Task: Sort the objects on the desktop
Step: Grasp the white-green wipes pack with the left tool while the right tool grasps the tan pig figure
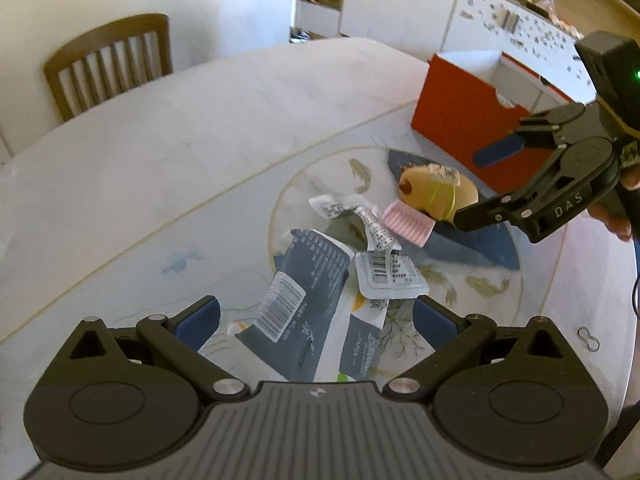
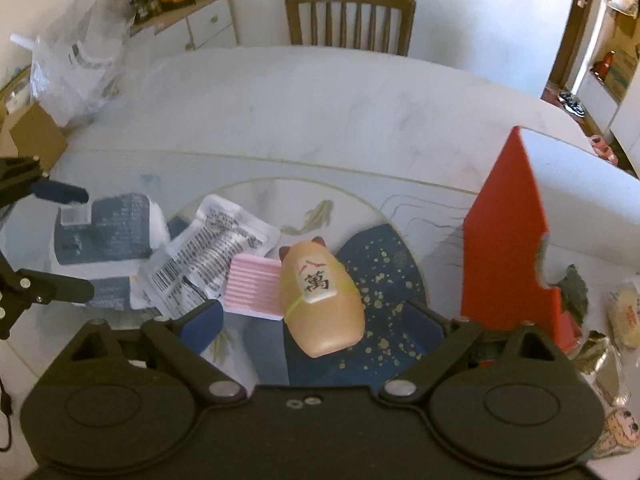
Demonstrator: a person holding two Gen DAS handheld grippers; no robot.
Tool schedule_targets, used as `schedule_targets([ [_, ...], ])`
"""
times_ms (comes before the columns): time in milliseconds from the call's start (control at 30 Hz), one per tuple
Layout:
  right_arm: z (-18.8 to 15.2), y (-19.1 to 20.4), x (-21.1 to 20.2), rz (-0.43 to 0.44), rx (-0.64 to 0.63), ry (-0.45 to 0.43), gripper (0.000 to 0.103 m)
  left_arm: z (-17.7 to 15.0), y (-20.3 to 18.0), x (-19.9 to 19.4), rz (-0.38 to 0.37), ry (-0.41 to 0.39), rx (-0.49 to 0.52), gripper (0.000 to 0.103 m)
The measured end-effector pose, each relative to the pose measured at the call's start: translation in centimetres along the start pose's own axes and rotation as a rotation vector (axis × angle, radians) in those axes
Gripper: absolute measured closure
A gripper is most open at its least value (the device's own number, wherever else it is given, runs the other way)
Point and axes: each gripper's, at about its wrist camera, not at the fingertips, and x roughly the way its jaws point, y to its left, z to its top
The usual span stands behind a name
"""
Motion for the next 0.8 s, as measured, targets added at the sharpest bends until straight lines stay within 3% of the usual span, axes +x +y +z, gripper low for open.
schedule_targets([
  [300, 0.4, 0.0, 2.3, 0.014, -0.033, 0.047, 0.011, -0.7, 1.6, 2.1, -0.013, 0.034, -0.010, 0.000],
  [633, 0.3, -0.3, 3.6, 0.041, -0.026, 0.081, 0.021, -1.5, 1.8, 2.8, -0.032, 0.013, -0.023, 0.001],
  [800, 0.3, -0.4, 3.3, 0.052, -0.026, 0.070, 0.029, -1.8, 1.8, 2.9, -0.043, 0.015, -0.026, 0.013],
])
